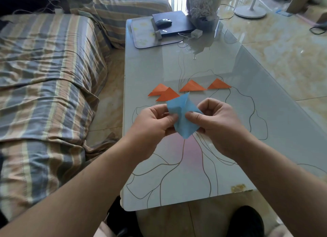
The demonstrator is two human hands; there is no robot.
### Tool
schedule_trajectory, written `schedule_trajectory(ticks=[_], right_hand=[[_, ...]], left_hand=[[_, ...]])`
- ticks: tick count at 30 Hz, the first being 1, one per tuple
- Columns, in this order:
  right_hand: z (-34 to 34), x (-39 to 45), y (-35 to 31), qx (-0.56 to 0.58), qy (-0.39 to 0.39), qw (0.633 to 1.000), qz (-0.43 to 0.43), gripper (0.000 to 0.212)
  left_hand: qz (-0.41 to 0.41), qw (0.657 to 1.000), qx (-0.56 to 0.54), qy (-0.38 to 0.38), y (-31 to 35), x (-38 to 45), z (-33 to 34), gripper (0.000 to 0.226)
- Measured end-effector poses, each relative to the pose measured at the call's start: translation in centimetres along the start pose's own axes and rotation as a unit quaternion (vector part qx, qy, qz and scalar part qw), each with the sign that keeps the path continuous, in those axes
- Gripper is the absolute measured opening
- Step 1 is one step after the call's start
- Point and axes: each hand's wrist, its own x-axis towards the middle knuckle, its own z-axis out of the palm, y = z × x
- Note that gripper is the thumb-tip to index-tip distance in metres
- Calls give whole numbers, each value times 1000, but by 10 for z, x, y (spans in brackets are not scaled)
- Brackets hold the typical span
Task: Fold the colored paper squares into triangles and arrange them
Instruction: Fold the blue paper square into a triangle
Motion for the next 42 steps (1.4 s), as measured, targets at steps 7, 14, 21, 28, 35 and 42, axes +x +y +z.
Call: schedule_trajectory(ticks=[7, 14, 21, 28, 35, 42], right_hand=[[1, -2, -1, -45, 20, 999, -17, 25], [-2, -2, -10, -72, -50, 994, 58, 27], [-10, 1, -13, -72, -47, 994, 65, 35], [-19, 0, -20, -112, -134, 982, 72, 56], [-18, -3, -14, -138, -156, 978, -31, 26], [-13, -1, -8, -135, -100, 984, -65, 15]], left_hand=[[-49, 989, -117, 73, 6, 2, 1, 45], [-20, 996, -37, 82, 6, 1, -3, 49], [-78, 994, -40, 59, 13, -3, 0, 22], [-99, 993, -13, 68, 17, -3, -5, 22], [-114, 992, -25, 49, 22, -6, -5, 25], [-114, 991, -61, 44, 24, -8, -5, 33]])
